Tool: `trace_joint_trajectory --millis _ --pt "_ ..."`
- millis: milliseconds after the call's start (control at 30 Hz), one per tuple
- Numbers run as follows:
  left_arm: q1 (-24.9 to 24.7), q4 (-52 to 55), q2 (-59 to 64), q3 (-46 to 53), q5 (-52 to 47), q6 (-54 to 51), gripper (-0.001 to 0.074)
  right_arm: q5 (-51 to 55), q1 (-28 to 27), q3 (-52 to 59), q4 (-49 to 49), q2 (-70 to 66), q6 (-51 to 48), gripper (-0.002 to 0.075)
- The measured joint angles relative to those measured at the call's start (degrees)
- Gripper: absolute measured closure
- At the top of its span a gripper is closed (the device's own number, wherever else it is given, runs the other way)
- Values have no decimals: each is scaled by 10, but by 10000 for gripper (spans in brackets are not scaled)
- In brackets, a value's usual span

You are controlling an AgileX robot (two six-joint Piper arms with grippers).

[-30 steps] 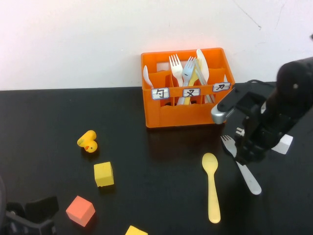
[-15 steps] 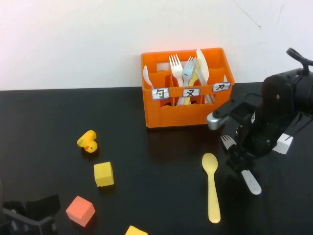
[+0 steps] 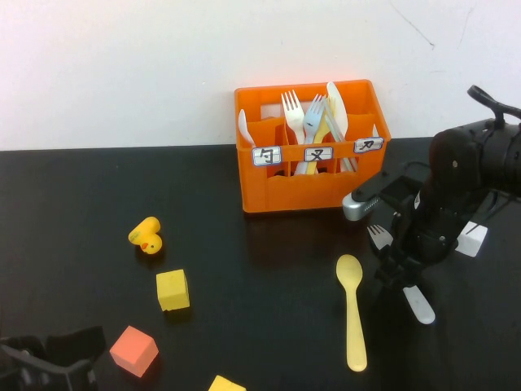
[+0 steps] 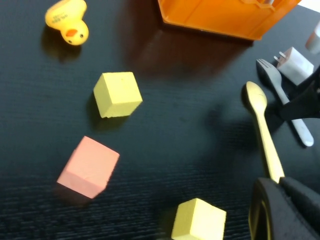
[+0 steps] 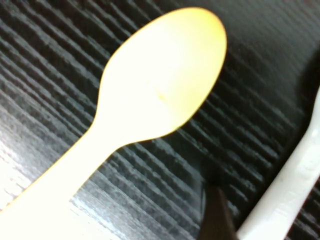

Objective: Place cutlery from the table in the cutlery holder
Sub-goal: Pick up the fork

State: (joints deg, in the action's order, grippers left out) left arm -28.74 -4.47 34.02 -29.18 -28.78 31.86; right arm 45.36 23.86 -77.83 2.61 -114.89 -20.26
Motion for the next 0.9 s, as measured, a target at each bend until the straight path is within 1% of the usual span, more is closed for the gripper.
trace_joint_trajectory --millis 100,200,300,400,433,900 --pt "0 -9 0 0 0 0 736 5 0 -1 1 -1 -4 296" --pt "0 -19 0 0 1 0 736 10 0 -2 1 -1 -6 347" --pt "0 -28 0 0 1 0 736 17 0 -5 1 -2 -6 442" --pt "0 -32 0 0 1 0 736 22 0 -5 1 -3 -12 565" --pt "0 -32 0 0 1 0 736 23 0 -5 1 -3 -18 587" --pt "0 -34 0 0 1 0 736 35 0 0 2 8 -30 585"
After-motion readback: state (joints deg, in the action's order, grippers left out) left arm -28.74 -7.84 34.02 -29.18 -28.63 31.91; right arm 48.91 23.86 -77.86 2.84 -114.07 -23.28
